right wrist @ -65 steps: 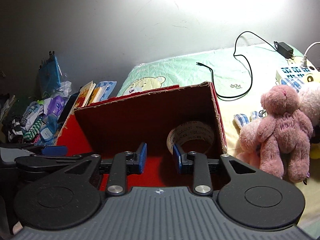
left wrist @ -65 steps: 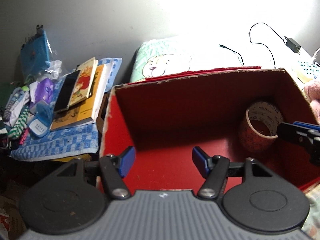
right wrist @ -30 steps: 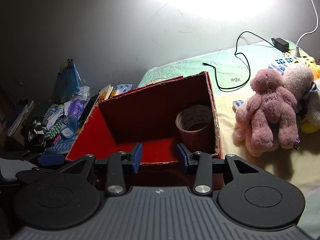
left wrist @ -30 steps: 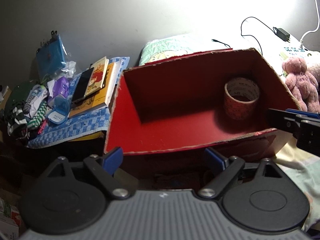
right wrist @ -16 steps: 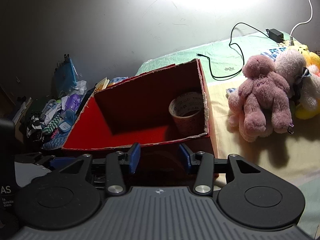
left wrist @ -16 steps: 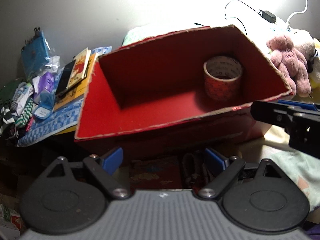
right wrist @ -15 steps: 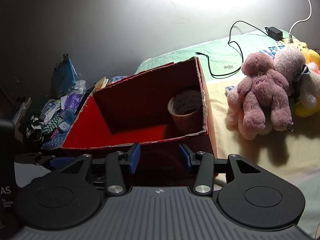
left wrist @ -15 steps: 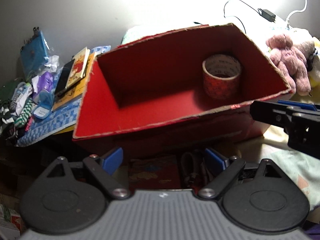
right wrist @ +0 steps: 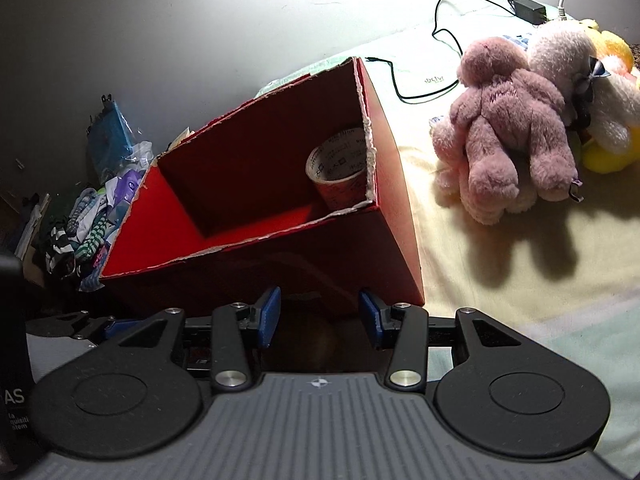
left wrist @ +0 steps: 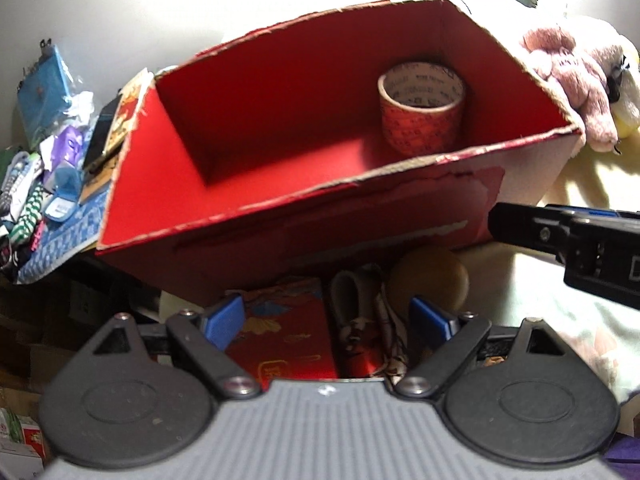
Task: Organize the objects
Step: 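Reach the right gripper to the pine cone beside the box and grasp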
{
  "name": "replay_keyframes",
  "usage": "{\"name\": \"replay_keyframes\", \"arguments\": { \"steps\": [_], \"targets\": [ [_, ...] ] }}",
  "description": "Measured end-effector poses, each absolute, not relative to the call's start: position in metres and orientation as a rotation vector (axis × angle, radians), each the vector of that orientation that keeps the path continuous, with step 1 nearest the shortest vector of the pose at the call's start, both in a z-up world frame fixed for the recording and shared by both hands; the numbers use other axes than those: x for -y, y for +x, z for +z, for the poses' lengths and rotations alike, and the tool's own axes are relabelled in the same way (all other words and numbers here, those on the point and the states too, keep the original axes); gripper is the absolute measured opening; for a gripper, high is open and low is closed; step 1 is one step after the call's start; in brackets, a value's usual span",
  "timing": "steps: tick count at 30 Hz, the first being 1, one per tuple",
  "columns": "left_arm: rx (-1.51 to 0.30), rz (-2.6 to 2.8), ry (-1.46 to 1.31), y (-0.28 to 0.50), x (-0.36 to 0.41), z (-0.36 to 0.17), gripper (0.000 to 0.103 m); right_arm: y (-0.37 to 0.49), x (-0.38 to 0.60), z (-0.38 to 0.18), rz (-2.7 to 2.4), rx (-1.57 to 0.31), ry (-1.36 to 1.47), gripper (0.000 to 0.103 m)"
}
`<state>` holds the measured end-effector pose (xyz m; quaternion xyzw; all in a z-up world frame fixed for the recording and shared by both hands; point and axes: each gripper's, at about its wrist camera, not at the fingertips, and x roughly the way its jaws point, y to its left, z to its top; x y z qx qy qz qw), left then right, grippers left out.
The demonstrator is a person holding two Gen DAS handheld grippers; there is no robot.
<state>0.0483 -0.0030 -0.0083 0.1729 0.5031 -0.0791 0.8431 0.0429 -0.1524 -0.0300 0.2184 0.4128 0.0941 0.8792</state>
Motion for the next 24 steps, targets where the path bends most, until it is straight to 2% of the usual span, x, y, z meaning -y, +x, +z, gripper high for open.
{"name": "replay_keyframes", "arguments": {
  "steps": [7, 13, 19, 24],
  "targets": [
    [-1.116, -0.260, 0.284, 0.048, -0.005, -0.014, 0.091, 0.041, 0.162, -0.042, 0.232, -0.940, 0.491, 0.046],
    [-1.108, -0.444, 0.165, 0.033, -0.020, -0.010, 0.102, 0.033, 0.178, -0.056, 0.272, -1.041, 0.546, 0.046],
    [-1.101, -0.579, 0.146, 0.008, -0.015, -0.006, 0.102, 0.020, 0.198, -0.068, 0.312, -1.126, 0.645, 0.048],
    [-1.173, -0.663, 0.129, -0.001, -0.009, -0.017, 0.101, 0.013, 0.199, -0.072, 0.363, -1.176, 0.681, 0.048]
  ]
}}
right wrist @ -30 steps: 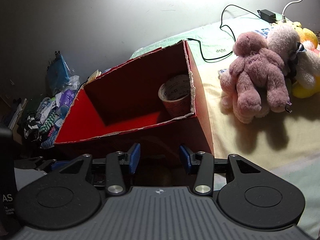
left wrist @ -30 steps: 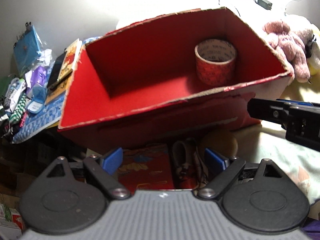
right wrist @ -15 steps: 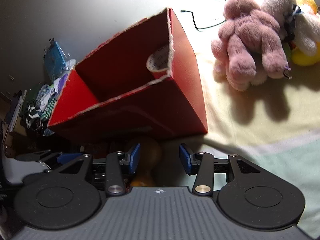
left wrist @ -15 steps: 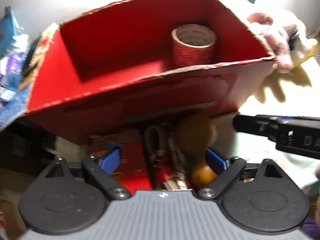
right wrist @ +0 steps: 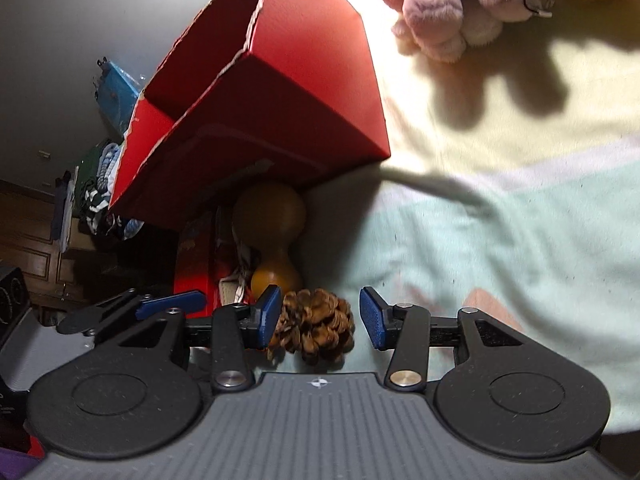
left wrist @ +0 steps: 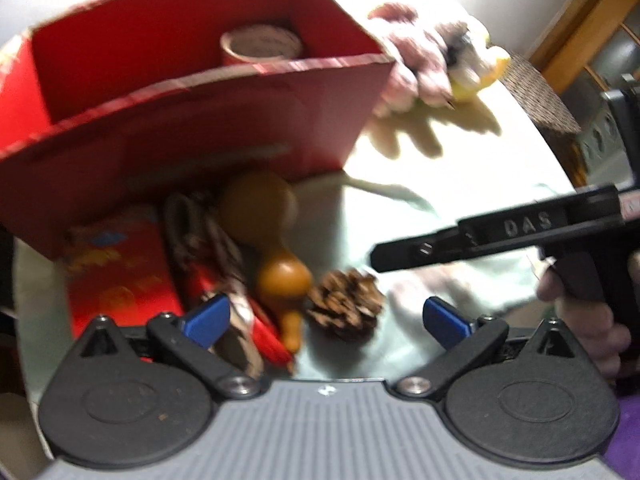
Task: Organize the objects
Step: 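Reach the right gripper to the pine cone beside the box and grasp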
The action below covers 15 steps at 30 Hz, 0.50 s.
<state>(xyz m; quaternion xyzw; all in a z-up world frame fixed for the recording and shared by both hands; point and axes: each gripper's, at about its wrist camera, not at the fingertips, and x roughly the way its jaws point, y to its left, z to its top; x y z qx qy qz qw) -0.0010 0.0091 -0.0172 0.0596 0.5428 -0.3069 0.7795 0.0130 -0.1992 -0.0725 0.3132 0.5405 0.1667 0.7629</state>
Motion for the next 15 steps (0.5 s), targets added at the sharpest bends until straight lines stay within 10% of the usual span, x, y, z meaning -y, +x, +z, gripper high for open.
{"name": "replay_keyframes", "arguments": {
  "steps": [15],
  "targets": [
    [-1.264, -0.725, 0.078, 0.001, 0.005, -0.045, 0.064, 0.015, 0.184, -0.085, 0.419, -1.221, 0.648, 0.048]
  ]
}}
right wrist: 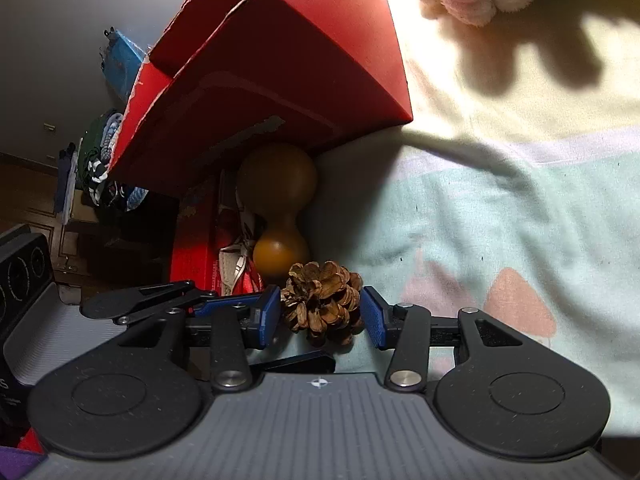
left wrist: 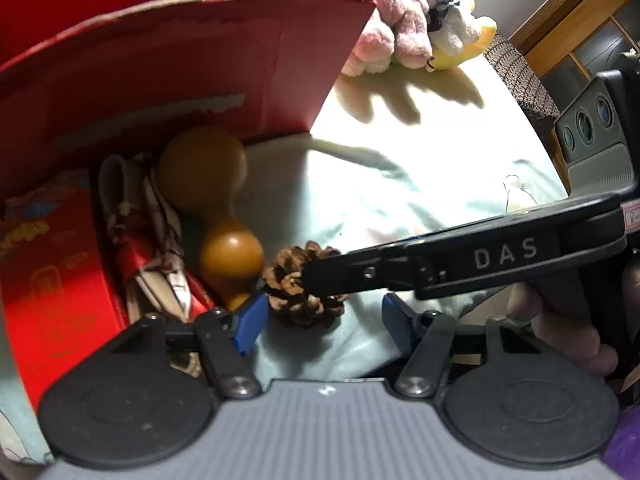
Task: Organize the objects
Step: 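Reach the right gripper to the pine cone beside the box and grasp, then lift the pine cone with the right gripper and carry it into the box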
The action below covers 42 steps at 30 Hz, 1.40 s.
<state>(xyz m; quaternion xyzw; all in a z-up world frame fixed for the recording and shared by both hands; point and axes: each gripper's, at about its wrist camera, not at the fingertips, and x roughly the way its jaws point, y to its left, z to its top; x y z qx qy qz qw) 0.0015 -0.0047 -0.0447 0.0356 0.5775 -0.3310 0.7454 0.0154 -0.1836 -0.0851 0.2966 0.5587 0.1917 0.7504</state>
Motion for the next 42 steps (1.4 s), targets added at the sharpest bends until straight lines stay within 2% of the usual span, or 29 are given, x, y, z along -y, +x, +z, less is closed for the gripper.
{"name": "replay_keyframes", "arguments": {
  "steps": [6, 8, 11, 18, 26, 34, 42],
  "targets": [
    [-1.267, -0.707, 0.053, 0.008, 0.007, -0.050, 0.065, 0.019, 0.187, -0.091, 0.407, -1.223, 0.679, 0.048],
    [-1.271, -0.704, 0.069, 0.008, 0.010, -0.052, 0.063, 0.019, 0.188, -0.093, 0.411, -1.228, 0.687, 0.048],
    [-1.271, -0.710, 0.084, 0.006, 0.013, -0.053, 0.060, 0.018, 0.190, -0.092, 0.413, -1.224, 0.670, 0.042],
    [-1.243, -0.767, 0.086, 0.006, 0.020, -0.040, 0.058, 0.012, 0.204, -0.078, 0.403, -1.189, 0.671, 0.042],
    [-1.091, -0.863, 0.123, 0.008, 0.031, 0.004, 0.058, 0.012, 0.219, -0.037, 0.392, -1.069, 0.622, 0.042],
    [-0.890, -0.906, 0.069, 0.033, 0.026, 0.057, 0.058, 0.049, 0.204, 0.018, 0.410, -0.906, 0.498, 0.042],
    [-0.847, -0.846, -0.058, 0.085, 0.010, 0.065, 0.058, 0.104, 0.184, 0.040, 0.441, -0.870, 0.301, 0.042]
  ]
}}
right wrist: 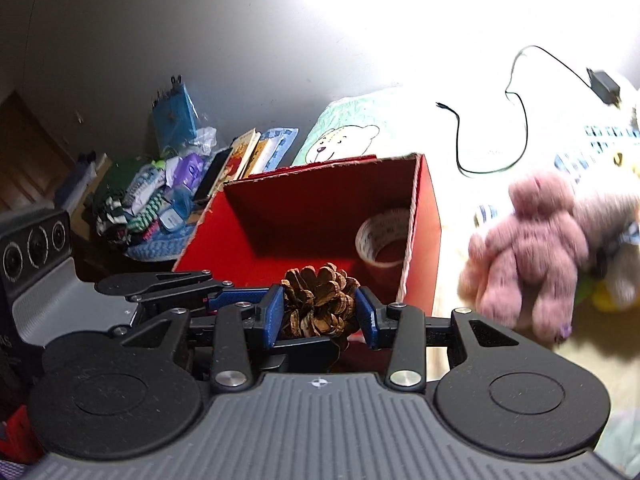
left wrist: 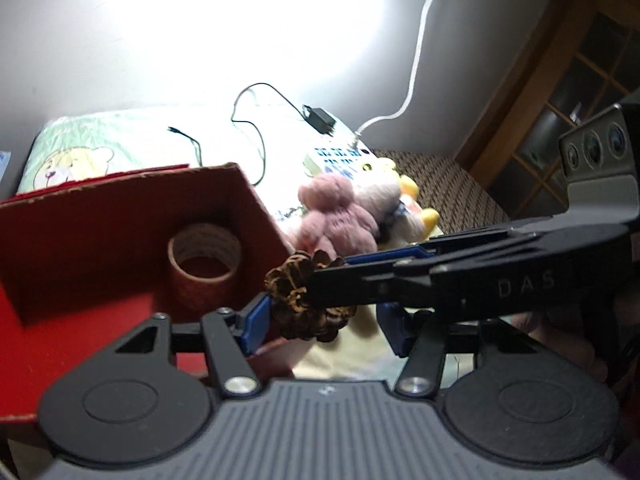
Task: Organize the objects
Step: 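Lift the pine cone with the right gripper and carry it into the box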
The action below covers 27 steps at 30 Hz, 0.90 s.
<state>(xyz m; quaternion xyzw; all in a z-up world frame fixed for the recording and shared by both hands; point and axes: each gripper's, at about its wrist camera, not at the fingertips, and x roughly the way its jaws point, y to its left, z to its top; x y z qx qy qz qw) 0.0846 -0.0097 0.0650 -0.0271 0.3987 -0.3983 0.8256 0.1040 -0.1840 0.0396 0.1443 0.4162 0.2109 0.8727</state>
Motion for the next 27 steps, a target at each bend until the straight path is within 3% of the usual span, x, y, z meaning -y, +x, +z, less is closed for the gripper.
{"name": "replay_keyframes", "arguments": {
  "steps": [17, 27],
  "targets": [
    [-1.083, -0.770, -0.138, 0.152, 0.007, -0.013, 0.058, 0.204, 0.114, 0.000, 0.544, -1.263, -0.204, 0.042],
    [-1.103, -0.777, -0.120, 0.158, 0.013, -0.017, 0.067, 0.205, 0.111, -0.013, 0.540, -1.308, -0.255, 0.041]
  ]
}}
